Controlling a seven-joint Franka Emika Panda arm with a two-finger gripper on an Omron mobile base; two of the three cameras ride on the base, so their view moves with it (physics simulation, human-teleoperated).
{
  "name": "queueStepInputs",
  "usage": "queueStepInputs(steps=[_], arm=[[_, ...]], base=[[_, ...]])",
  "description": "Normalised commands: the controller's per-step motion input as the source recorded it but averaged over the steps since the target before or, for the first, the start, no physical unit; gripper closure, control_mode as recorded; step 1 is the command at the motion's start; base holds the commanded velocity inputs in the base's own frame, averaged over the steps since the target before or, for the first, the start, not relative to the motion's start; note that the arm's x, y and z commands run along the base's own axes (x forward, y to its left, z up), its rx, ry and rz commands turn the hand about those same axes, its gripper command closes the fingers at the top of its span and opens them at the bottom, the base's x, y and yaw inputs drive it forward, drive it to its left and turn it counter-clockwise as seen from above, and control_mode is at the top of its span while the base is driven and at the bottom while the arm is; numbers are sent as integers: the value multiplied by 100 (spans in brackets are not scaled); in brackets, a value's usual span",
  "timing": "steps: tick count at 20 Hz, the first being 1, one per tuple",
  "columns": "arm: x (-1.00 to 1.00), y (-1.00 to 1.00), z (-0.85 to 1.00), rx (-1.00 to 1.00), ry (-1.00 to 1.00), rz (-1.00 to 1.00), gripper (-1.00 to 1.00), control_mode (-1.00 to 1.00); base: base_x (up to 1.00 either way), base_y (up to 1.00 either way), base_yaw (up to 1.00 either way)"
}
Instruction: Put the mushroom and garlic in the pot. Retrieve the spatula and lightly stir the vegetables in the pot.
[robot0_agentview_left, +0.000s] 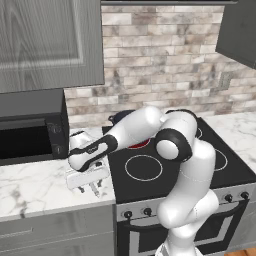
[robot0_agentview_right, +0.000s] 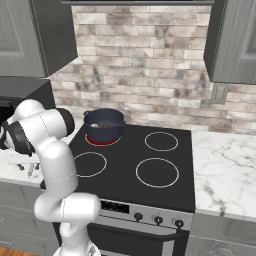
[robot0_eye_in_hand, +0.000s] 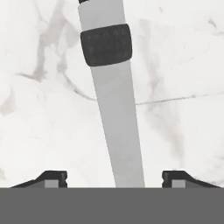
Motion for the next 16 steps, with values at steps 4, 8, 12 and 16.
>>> queueStepInputs(steps=[4, 8, 12, 16], arm=[[-24, -40, -59, 0, -1, -6, 100, -100], [-30, -43, -67, 0, -12, -2, 100, -100], [-27, -31, -48, 0, -18, 0, 100, -100], [-12, -21, -11, 0, -9, -3, 100, -100]], base=[[0, 0, 0], [0, 0, 0], [0, 0, 0], [0, 0, 0]])
